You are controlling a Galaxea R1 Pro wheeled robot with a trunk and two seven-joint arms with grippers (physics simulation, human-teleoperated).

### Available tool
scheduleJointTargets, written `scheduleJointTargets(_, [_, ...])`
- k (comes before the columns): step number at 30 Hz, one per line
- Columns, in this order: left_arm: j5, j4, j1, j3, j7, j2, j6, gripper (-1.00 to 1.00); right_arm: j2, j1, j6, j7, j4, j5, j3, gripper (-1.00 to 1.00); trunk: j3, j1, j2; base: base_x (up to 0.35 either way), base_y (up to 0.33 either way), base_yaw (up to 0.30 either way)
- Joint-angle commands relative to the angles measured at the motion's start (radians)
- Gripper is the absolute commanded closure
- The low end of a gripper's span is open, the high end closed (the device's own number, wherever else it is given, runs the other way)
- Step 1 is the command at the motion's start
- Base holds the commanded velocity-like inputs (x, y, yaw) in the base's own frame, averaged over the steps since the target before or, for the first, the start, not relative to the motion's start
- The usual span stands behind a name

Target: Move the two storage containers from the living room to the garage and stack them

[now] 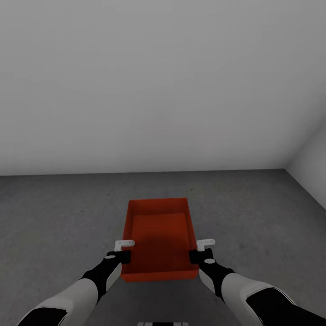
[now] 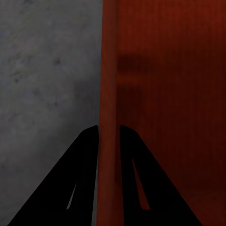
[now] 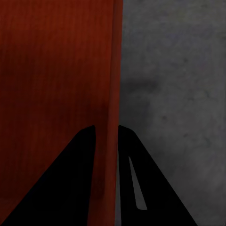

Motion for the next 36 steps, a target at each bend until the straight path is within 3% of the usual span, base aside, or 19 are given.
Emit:
scheduleJointTargets(1, [-0.013,-0.004,0.000,0.037,0.031,-0.001,0.007,1.00,0.021,-0.001,-0.002,0.011,-0.001,0.000,-0.085,1.00,-0.004,0.004,-0.008,0.000,0.000,0.000])
scheduleJointTargets(18, [-0.013,-0.006,0.000,0.037,0.031,-0.001,0.007,1.00,0.018,-0.001,-0.002,0.011,-0.001,-0.001,-0.085,1.00,-0.057,0.069,-0.127,0.000,0.000,0.000])
scheduleJointTargets(36, [-0.014,-0.003,0.000,0.037,0.030,-0.001,0.006,1.00,0.015,-0.001,-0.005,0.009,-0.001,-0.001,-0.082,1.00,-0.057,0.069,-0.127,0.000,0.000,0.000])
